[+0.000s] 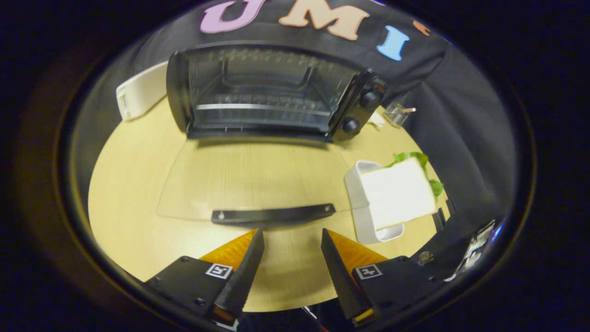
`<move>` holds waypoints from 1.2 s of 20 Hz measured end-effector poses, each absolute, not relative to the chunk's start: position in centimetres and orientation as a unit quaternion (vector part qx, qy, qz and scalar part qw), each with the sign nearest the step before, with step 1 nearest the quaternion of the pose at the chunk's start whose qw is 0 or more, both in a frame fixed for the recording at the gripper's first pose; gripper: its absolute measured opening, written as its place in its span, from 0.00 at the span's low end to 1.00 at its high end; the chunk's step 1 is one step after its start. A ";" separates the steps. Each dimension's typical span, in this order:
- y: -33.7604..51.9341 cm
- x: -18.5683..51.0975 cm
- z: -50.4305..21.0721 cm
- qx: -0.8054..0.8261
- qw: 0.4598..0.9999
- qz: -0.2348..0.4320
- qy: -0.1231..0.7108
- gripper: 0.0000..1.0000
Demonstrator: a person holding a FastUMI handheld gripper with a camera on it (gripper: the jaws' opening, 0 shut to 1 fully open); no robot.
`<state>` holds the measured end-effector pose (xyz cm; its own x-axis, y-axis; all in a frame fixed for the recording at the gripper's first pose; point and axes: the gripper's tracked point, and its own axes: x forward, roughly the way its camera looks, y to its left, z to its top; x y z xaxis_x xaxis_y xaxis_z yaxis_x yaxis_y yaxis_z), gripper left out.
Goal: Open the toaster oven, put the food inside, and close the toaster oven door.
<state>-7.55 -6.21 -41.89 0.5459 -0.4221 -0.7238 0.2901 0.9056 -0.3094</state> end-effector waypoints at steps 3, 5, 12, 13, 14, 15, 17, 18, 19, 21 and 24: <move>-5.3 -7.5 -42.7 -0.074 0.877 -0.194 0.434 0.77; -5.0 -7.0 -42.8 -0.056 0.880 -0.198 0.429 0.78; -5.2 -9.8 -39.5 -0.004 0.878 -0.261 0.402 0.81; -5.3 -10.1 -38.3 0.010 0.881 -0.273 0.387 0.81; -5.5 -10.1 -37.2 0.020 0.884 -0.283 0.372 0.81; -5.7 -10.2 -35.9 0.024 0.886 -0.293 0.358 0.81; -6.6 -10.2 -33.1 0.021 0.892 -0.309 0.329 0.80; -7.1 -10.1 -31.9 0.018 0.894 -0.316 0.316 0.80; -7.8 -10.0 -30.6 0.016 0.896 -0.323 0.305 0.80; -9.6 -9.7 -28.4 0.023 0.900 -0.331 0.283 0.80; -13.3 -9.6 -26.6 0.052 0.903 -0.337 0.259 0.81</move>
<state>-9.58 -13.28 -26.65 0.6380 -0.5826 -0.5036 0.6368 0.7668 -0.0803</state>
